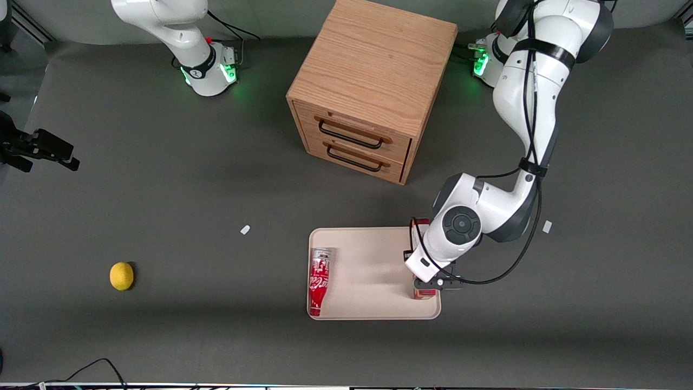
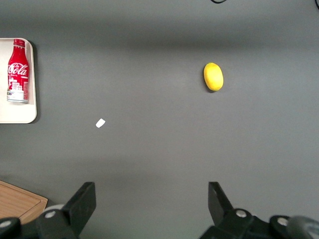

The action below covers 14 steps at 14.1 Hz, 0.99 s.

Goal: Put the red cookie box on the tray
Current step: 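Carry the box over the white tray and lower it inside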

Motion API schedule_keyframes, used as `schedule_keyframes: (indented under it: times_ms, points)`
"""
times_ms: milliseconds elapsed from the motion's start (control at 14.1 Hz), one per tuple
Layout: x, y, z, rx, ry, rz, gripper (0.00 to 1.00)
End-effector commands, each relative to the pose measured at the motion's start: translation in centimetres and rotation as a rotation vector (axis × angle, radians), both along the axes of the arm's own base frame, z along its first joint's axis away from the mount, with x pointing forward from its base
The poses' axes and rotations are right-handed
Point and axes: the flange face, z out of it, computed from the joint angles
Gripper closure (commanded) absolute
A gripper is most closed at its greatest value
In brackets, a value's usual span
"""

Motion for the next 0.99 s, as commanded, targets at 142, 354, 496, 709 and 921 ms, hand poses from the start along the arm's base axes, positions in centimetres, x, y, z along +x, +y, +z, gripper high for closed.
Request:
schedule_keyframes:
  times_ms: [142,354,496,709,921]
  points:
    - [0.8,0.3,0.2,0.03,-0.038,0.012,0.94]
    - [0.8,0.3,0.1,0.029,-0.058,0.01,0.0]
    - [0.8,0.3,0.0,0.021,-0.069,0.015,0.0]
    - [0.9,0.2,0.6,0.012,-0.08,0.033,0.0]
    - [1.0,0.2,1.4,0.004,-0.088,0.04,0.0]
